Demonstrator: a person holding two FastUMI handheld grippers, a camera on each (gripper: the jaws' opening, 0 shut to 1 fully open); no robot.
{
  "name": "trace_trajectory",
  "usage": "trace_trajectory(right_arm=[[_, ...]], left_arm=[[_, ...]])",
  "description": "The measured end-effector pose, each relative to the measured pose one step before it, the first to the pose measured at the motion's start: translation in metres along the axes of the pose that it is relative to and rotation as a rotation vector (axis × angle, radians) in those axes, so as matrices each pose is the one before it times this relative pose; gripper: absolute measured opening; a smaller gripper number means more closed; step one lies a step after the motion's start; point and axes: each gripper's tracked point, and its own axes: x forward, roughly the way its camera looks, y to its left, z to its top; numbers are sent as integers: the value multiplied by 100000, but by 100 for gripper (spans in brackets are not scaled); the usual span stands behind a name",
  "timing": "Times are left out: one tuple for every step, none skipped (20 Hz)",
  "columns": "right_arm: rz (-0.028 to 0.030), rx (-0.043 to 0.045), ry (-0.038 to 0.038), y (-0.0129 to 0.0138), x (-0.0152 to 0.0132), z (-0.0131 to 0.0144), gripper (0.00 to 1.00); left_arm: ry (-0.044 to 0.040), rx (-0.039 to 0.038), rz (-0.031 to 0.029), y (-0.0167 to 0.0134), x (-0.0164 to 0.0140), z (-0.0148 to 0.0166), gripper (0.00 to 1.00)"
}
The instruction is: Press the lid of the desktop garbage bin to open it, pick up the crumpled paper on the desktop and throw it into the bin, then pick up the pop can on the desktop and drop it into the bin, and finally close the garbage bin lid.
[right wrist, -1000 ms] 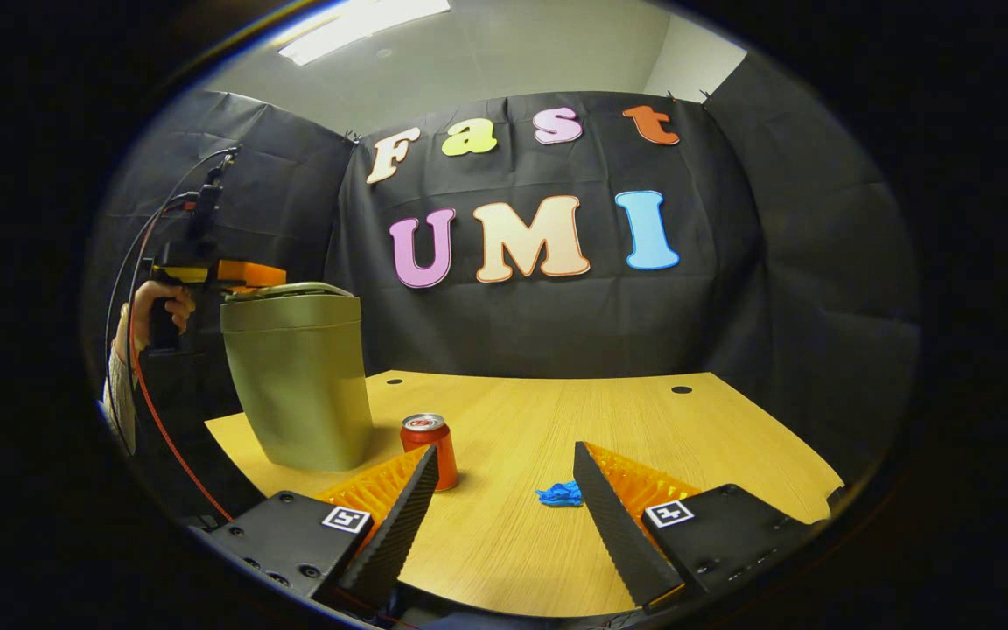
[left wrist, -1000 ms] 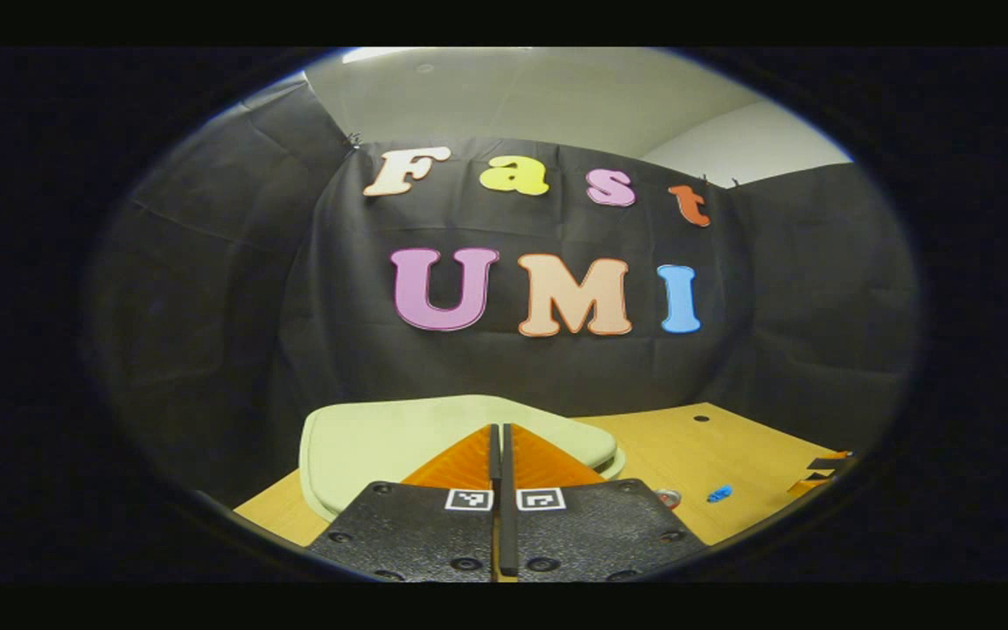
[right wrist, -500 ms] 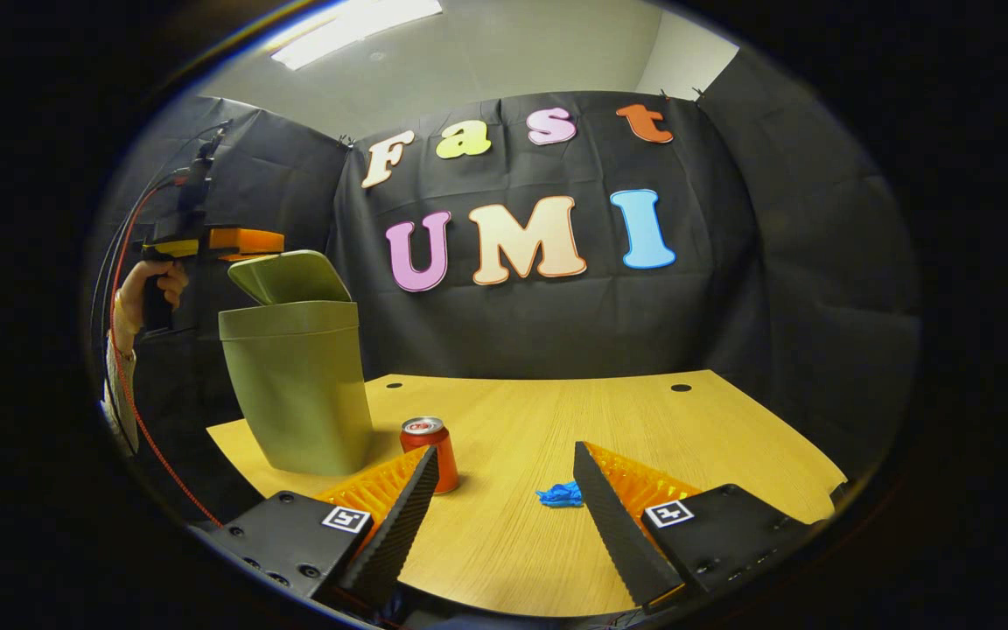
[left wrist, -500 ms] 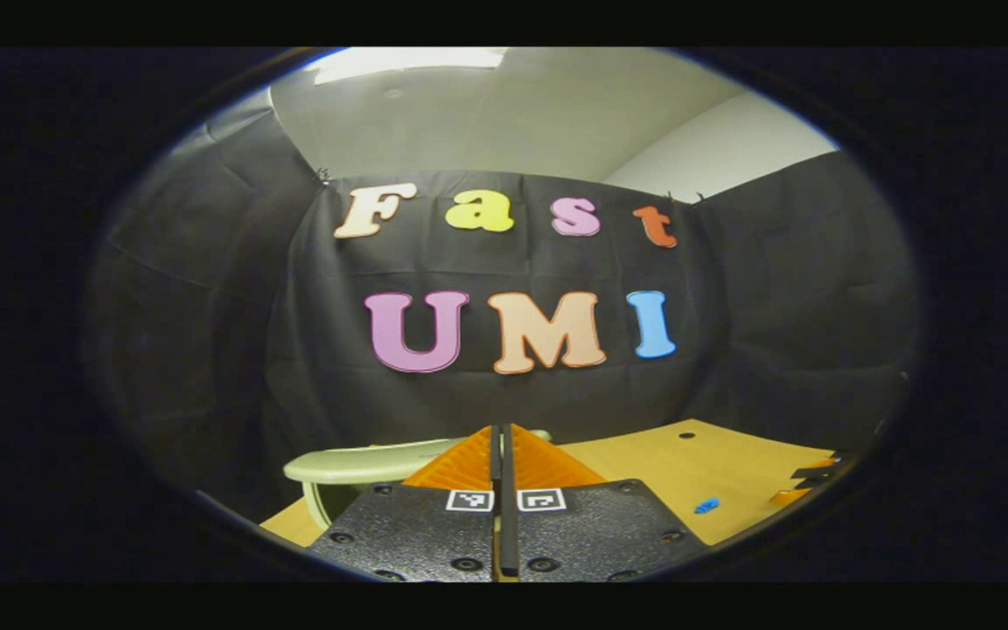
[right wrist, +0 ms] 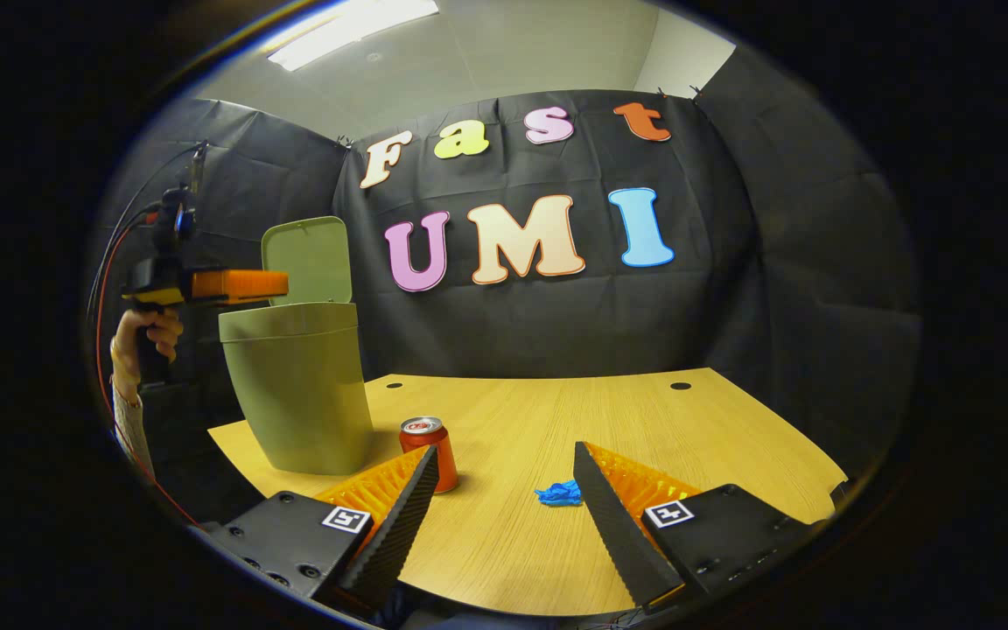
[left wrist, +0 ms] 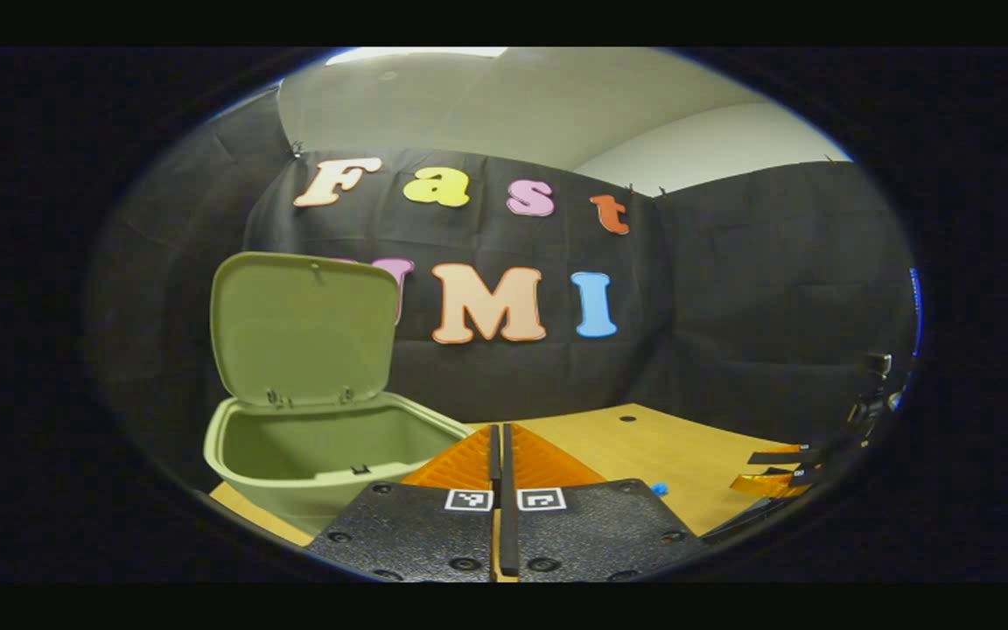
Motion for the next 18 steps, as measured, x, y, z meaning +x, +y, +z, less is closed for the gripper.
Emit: trace_trajectory(right_arm=[[-339, -34, 48, -49, 44, 21, 97], [-307, 66, 58, -96, -38, -98, 97], [-376, 203, 206, -86, 72, -60, 97], [-495, 395, 368, -200, 165, -174, 97], [-463, 427, 408, -288, 225, -139, 97], [-526, 398, 523, -318, 218, -183, 98], [-531, 298, 844, -341, 175, -184, 98], [-1167, 566, 1324, -741, 314, -371, 98], [-906, 755, 532, -531, -7, -214, 98], [-550, 621, 203, -356, 145, 1, 98], [-903, 794, 629, -448, 250, -153, 98], [-1071, 642, 624, -459, 274, -57, 97], [-1072, 163, 592, -395, 236, 22, 98], [-1092, -219, 1079, -401, 254, -92, 98], [-1295, -402, 1950, -492, 484, -283, 98], [-642, -465, 1579, -151, 387, -193, 98], [-283, -749, 1589, -93, 419, -127, 98], [-66, -666, 2196, 21, 427, -300, 98]], left_arm=[[1391, -931, -1380, -344, 110, -1229, 0], [271, -428, -1578, -463, 194, -1078, 0], [-543, -82, -1705, -392, 226, -827, 0], [842, 940, -2142, -684, 253, -1235, 0], [943, 1126, -1080, -265, 44, -1491, 5], [999, 1196, -560, -195, 106, -1124, 9], [585, 611, -54, -73, 91, -932, 11], [1273, -562, -885, -420, 283, -1528, 11], [392, -1012, -1097, -414, 32, -761, 12], [710, -941, -215, -295, 26, -663, 15], [686, -478, -513, -112, 23, -750, 18], [501, -84, -818, -300, 20, -491, 15], [525, 178, -1034, -294, -59, -529, 18], [651, 317, -1050, -357, -47, -532, 22], [668, 344, -1224, -308, -64, -629, 32], [287, -29, -961, -138, -140, -480, 44], [87, -149, -643, -191, -55, -245, 53], [-150, 80, -828, -148, -6, -262, 65]])
